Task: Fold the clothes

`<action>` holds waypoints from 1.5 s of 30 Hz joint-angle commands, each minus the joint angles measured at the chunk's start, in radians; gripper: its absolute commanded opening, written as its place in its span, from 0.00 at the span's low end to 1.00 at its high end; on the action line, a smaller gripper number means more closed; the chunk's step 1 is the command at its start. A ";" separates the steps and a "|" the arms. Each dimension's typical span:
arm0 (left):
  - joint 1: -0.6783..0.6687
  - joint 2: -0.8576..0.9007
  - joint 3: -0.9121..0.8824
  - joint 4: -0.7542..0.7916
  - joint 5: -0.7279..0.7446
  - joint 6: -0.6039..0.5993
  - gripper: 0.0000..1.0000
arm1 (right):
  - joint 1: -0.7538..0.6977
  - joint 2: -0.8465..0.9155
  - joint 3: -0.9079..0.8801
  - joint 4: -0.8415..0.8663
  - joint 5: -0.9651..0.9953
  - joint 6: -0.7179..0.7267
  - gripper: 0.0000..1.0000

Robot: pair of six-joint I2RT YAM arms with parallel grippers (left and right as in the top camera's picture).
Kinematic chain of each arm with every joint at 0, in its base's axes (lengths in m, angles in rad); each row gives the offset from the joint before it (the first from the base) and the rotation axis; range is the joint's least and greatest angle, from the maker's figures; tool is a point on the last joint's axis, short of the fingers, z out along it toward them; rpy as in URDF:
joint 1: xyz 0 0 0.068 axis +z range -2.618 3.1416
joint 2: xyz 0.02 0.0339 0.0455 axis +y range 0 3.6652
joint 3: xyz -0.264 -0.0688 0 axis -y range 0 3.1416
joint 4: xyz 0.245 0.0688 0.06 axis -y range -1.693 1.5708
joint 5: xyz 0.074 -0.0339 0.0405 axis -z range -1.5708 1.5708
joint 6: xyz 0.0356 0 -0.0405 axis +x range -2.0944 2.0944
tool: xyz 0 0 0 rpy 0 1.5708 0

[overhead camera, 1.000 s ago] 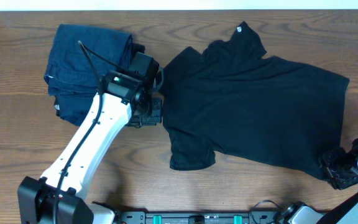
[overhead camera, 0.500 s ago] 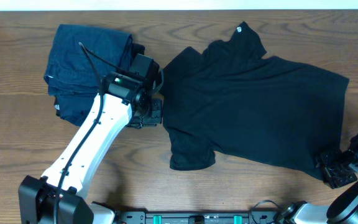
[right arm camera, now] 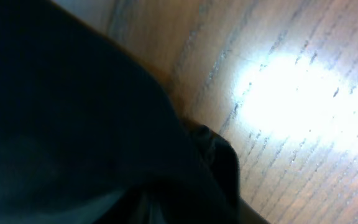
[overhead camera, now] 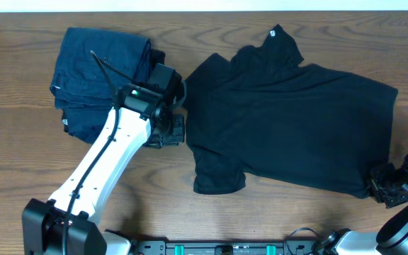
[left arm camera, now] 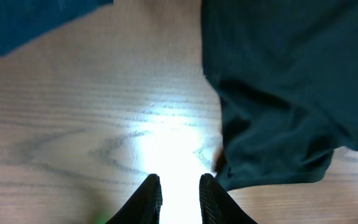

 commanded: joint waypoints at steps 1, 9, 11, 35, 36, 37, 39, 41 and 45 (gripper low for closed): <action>0.002 0.006 -0.042 -0.010 0.023 -0.018 0.24 | -0.014 0.082 -0.051 0.032 0.099 0.013 0.18; 0.002 0.006 -0.180 0.012 0.073 -0.018 0.24 | -0.014 0.082 -0.051 0.033 0.092 0.013 0.16; 0.002 0.006 -0.220 0.035 0.081 -0.016 0.28 | -0.014 0.082 -0.051 0.034 0.092 0.013 0.16; -0.113 0.006 -0.475 0.423 0.335 0.102 0.49 | -0.011 0.082 -0.051 0.042 0.068 0.013 0.12; -0.132 0.006 -0.475 0.431 0.334 0.098 0.49 | -0.009 0.082 -0.051 0.042 0.068 0.013 0.12; -0.153 0.006 -0.475 0.441 0.332 0.093 0.49 | -0.008 0.082 -0.051 0.042 0.068 0.013 0.12; -0.182 0.006 -0.475 0.447 0.305 0.058 0.49 | -0.007 0.082 -0.051 0.041 0.068 0.013 0.12; -0.206 0.006 -0.476 0.438 0.253 0.006 0.49 | -0.007 0.082 -0.051 0.039 0.069 0.013 0.12; -0.228 0.006 -0.476 0.421 0.209 -0.018 0.49 | -0.007 0.082 -0.051 0.039 0.068 0.013 0.13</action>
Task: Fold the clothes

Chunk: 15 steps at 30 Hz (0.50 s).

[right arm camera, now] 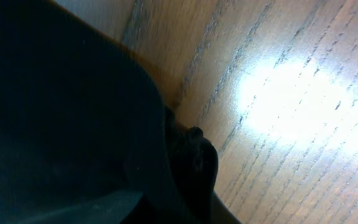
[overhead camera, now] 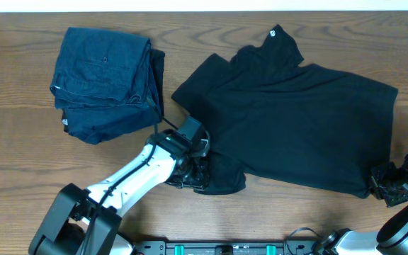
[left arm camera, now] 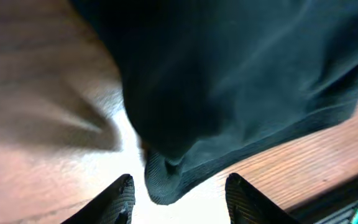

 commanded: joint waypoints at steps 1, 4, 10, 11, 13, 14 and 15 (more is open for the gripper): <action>-0.012 0.006 -0.008 -0.008 -0.054 -0.042 0.49 | -0.007 0.078 -0.055 0.023 0.069 0.010 0.14; -0.014 0.006 -0.010 -0.007 -0.054 -0.042 0.49 | -0.007 0.078 -0.055 0.018 0.061 0.010 0.22; -0.013 0.006 -0.021 -0.002 -0.055 -0.042 0.48 | -0.007 0.078 -0.055 -0.002 0.060 0.010 0.16; -0.013 0.006 -0.025 0.002 -0.055 -0.042 0.49 | -0.007 0.078 -0.055 -0.003 0.060 0.010 0.16; -0.013 0.006 -0.035 0.016 -0.055 -0.042 0.48 | -0.007 0.078 -0.055 -0.006 0.060 0.010 0.17; -0.014 0.006 -0.042 0.026 -0.054 -0.042 0.48 | -0.007 0.078 -0.055 -0.006 0.059 0.010 0.20; -0.013 0.006 -0.048 0.033 -0.054 -0.042 0.48 | -0.007 0.078 -0.055 -0.008 0.059 0.010 0.30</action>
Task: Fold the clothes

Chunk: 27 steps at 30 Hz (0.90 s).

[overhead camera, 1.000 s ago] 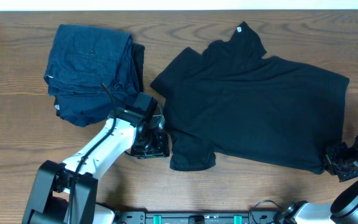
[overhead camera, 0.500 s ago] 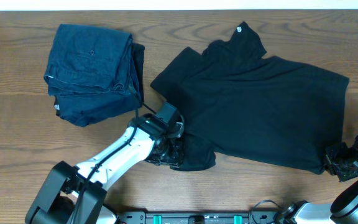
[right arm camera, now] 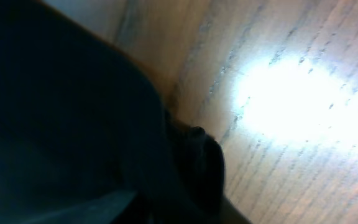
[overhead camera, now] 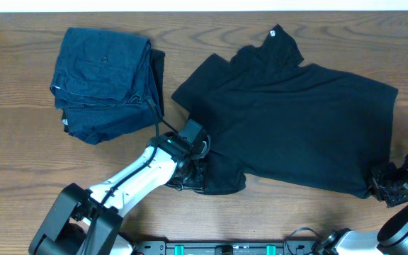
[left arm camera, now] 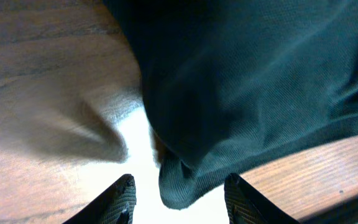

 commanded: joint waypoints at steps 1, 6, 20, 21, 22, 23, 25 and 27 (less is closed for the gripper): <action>-0.003 0.006 -0.026 0.014 -0.018 -0.006 0.48 | -0.006 0.074 -0.060 0.005 0.047 0.005 0.38; -0.003 0.006 -0.031 0.034 -0.018 -0.010 0.48 | -0.006 0.074 -0.060 0.000 0.048 0.005 0.48; -0.003 0.006 -0.031 0.050 -0.018 -0.013 0.48 | -0.006 0.074 -0.060 0.006 0.058 0.006 0.58; -0.003 0.006 -0.031 0.055 -0.018 -0.013 0.48 | -0.006 0.074 -0.060 0.018 0.042 0.006 0.57; -0.003 0.006 -0.031 0.061 -0.018 -0.013 0.48 | -0.006 0.074 -0.060 0.024 0.026 0.005 0.56; -0.003 0.006 -0.031 0.065 -0.018 -0.013 0.47 | -0.008 0.074 -0.060 0.025 0.020 0.005 0.54; -0.003 0.006 -0.031 0.070 -0.018 -0.013 0.47 | -0.015 0.073 -0.052 0.021 0.017 0.004 0.55; -0.003 0.006 -0.031 0.072 -0.018 -0.013 0.42 | -0.021 0.069 -0.042 0.011 0.003 -0.023 0.56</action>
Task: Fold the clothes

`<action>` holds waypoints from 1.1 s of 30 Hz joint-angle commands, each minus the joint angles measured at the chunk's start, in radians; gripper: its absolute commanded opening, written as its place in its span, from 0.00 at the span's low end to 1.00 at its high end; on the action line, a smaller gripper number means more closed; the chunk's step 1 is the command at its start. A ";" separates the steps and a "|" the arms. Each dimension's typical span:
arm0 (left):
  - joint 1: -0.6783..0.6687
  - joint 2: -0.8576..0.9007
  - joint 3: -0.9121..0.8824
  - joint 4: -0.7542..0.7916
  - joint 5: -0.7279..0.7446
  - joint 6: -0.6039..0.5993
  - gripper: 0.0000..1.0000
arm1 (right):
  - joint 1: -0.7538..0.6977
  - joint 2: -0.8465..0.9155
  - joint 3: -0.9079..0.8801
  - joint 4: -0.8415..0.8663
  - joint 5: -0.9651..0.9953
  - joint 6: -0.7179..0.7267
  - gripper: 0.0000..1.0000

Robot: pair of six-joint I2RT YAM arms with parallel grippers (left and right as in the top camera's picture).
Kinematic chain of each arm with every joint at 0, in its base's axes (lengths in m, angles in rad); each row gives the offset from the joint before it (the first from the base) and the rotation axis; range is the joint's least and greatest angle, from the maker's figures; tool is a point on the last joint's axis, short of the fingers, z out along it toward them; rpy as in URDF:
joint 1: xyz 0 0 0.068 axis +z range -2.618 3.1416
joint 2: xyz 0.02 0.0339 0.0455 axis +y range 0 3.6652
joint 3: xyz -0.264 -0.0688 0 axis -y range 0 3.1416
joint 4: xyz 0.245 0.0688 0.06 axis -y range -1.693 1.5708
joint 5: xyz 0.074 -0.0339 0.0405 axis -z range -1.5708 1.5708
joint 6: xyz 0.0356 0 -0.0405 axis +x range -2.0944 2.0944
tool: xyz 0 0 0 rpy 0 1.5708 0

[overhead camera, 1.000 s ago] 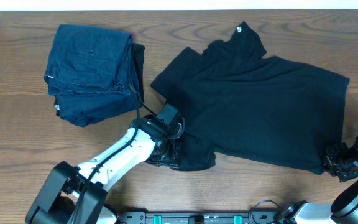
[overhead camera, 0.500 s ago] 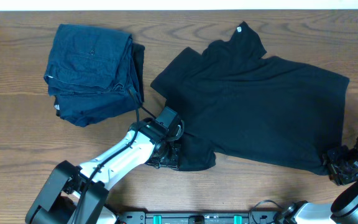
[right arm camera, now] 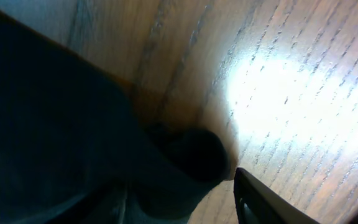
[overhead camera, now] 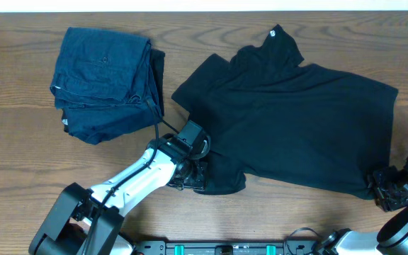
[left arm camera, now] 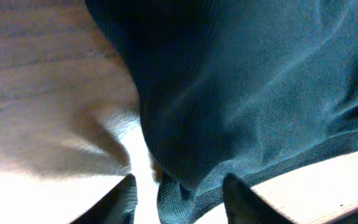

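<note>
A black T-shirt (overhead camera: 289, 120) lies spread flat on the wooden table, collar toward the far edge. My left gripper (overhead camera: 193, 176) sits at the near left sleeve. In the left wrist view it (left arm camera: 179, 202) is open, and the sleeve hem (left arm camera: 185, 186) hangs between its fingers. My right gripper (overhead camera: 387, 190) is at the shirt's near right corner. In the right wrist view it (right arm camera: 185, 202) stands open around the bunched corner (right arm camera: 191, 152); one finger (right arm camera: 257, 199) shows beside the cloth, the other is hidden in the dark fabric.
A folded stack of dark blue jeans (overhead camera: 105, 81) lies at the far left of the table (overhead camera: 20, 163). The left arm reaches in from the near edge, and its cable crosses just beside the jeans.
The left gripper has come closer onto the sleeve hem, still open. At the right corner, one finger now shows apart from the bunched cloth, where only fabric showed before.
The left gripper was nearly shut over bare table between the jeans and the shirt. Then it was open at the near left sleeve, and it has stayed there, closing in on the hem. The right gripper stayed at the near right corner throughout.
</note>
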 commanded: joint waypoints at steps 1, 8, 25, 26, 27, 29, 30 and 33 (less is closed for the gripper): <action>-0.002 0.006 -0.006 0.001 -0.014 -0.003 0.42 | -0.008 0.068 -0.040 0.031 -0.048 -0.031 0.56; -0.002 0.006 -0.007 0.001 -0.014 -0.002 0.42 | -0.008 -0.043 -0.040 0.022 -0.070 -0.070 0.55; -0.002 0.006 -0.006 -0.006 -0.014 -0.002 0.42 | -0.008 -0.077 -0.045 0.003 0.014 -0.008 0.56; -0.002 0.006 -0.006 -0.006 -0.014 -0.002 0.42 | -0.008 -0.077 -0.045 0.004 0.013 -0.008 0.56; -0.002 0.006 -0.006 -0.006 -0.014 -0.002 0.42 | -0.008 -0.077 -0.045 0.007 0.007 -0.010 0.57; -0.002 0.006 -0.007 -0.007 -0.014 -0.002 0.42 | -0.008 -0.077 -0.045 0.016 -0.015 -0.020 0.58; -0.002 0.006 -0.006 -0.007 -0.014 -0.002 0.42 | -0.008 -0.077 -0.045 0.019 -0.027 -0.032 0.58; -0.002 0.006 -0.006 -0.006 -0.014 -0.002 0.42 | -0.008 -0.078 -0.045 0.027 -0.053 -0.059 0.59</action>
